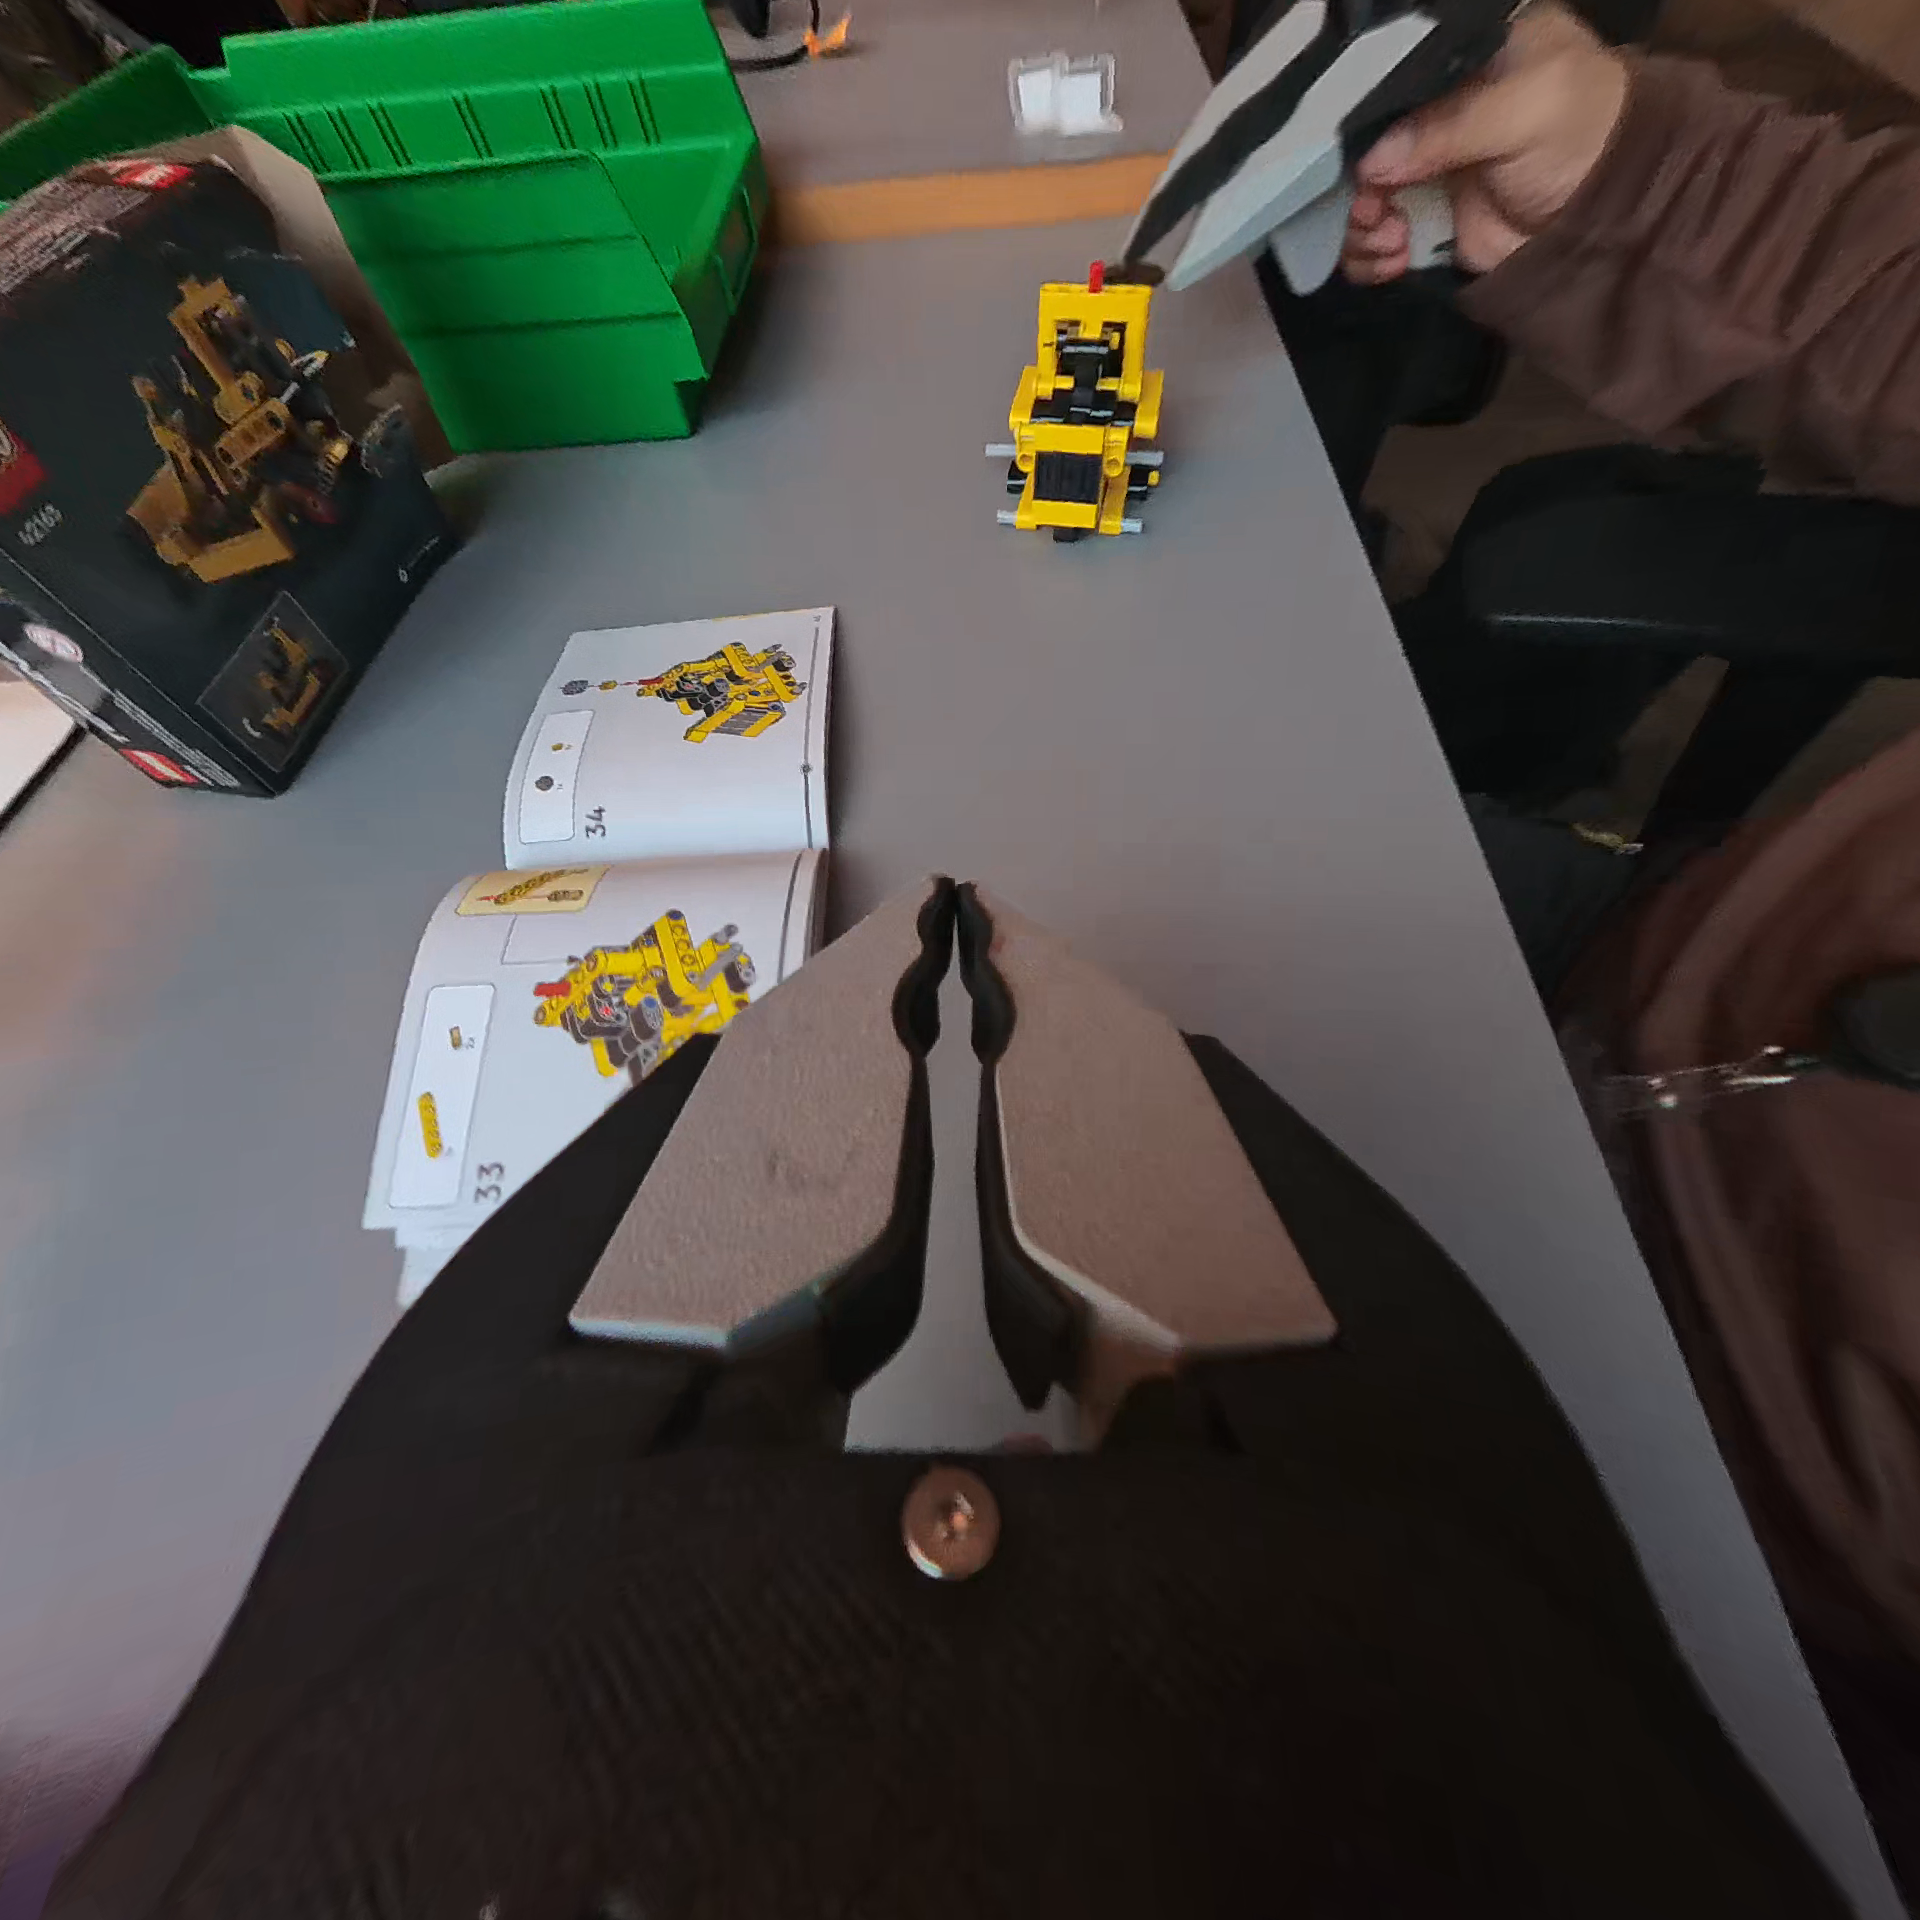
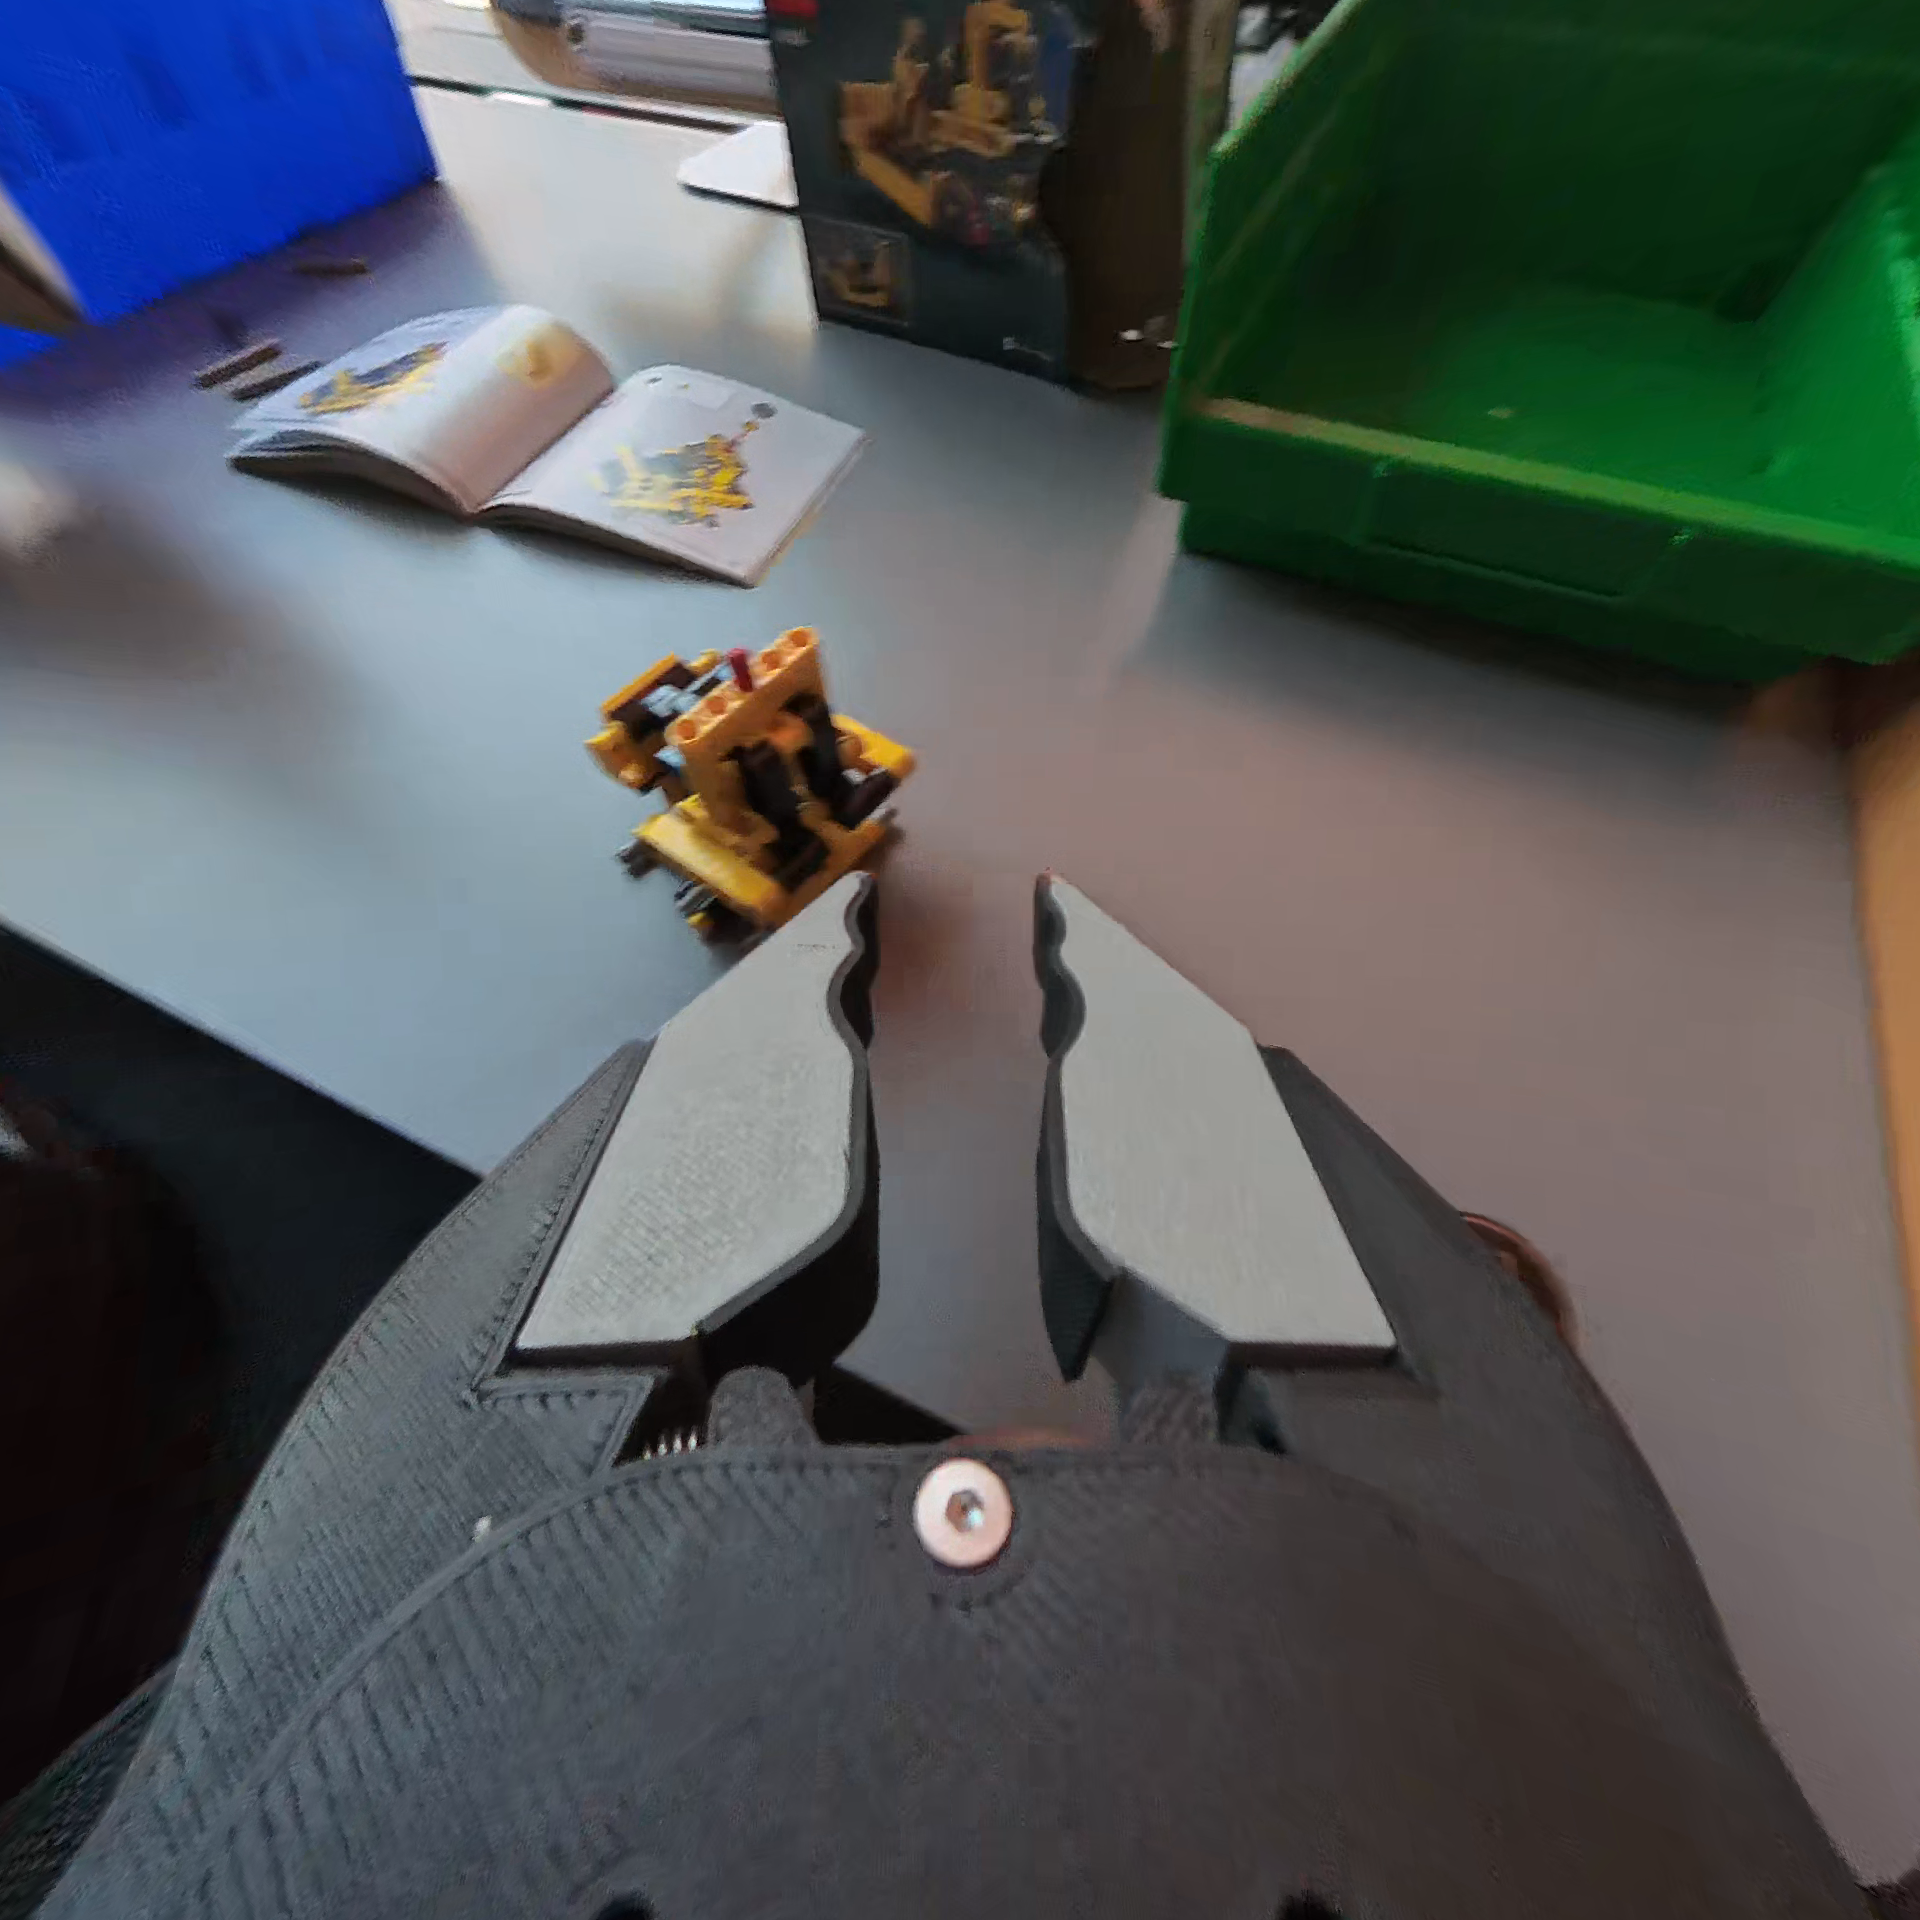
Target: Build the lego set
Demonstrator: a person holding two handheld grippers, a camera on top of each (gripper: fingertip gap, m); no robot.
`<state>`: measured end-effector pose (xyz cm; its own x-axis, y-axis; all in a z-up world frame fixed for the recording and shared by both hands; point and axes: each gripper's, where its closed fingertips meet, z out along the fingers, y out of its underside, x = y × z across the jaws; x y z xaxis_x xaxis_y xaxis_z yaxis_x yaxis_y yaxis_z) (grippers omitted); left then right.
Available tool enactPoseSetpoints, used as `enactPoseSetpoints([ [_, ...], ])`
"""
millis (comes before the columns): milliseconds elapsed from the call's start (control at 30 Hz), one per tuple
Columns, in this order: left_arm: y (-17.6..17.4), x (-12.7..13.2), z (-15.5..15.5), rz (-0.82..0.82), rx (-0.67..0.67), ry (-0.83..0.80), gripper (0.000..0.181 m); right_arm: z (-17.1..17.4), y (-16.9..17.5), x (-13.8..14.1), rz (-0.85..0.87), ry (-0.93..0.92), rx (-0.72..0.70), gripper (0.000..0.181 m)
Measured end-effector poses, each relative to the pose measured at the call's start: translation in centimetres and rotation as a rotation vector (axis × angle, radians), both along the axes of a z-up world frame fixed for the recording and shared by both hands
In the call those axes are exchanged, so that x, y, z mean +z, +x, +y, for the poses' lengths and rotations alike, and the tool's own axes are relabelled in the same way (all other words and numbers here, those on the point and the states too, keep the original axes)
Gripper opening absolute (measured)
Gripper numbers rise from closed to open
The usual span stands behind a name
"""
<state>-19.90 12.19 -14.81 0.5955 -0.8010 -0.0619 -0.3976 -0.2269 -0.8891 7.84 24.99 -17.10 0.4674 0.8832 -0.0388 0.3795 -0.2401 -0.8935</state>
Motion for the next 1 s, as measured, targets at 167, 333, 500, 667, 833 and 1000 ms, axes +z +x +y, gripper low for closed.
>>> enactPoseSetpoints([
  [167,-1.1,0.5,0.0,-0.067,0.062,0.006,0.0,6.1,0.0,2.8,0.11,0.076,-0.116,0.032],
  [333,-1.4,0.1,0.7,-0.123,0.112,-0.063,0.006,11.7,-2.6,4.2,0.162,0.141,-0.14,0.035],
  [500,-1.9,-2.9,1.4,-0.022,0.146,-0.122,0.014,14.2,-5.2,2.7,0.164,0.159,-0.101,0.032],
  [667,-2.0,-3.7,2.0,0.015,0.154,-0.113,0.015,13.7,-5.7,1.8,0.119,0.137,-0.044,0.033],
  [833,-2.6,-3.4,2.9,0.006,0.177,-0.089,0.01,13.1,-5.7,2.2,0.162,0.108,0.002,0.037],
  [1000,-2.3,-3.6,3.4,0.0,0.179,-0.109,0.008,12.1,-5.9,2.2,0.155,0.121,0.039,0.031],
])
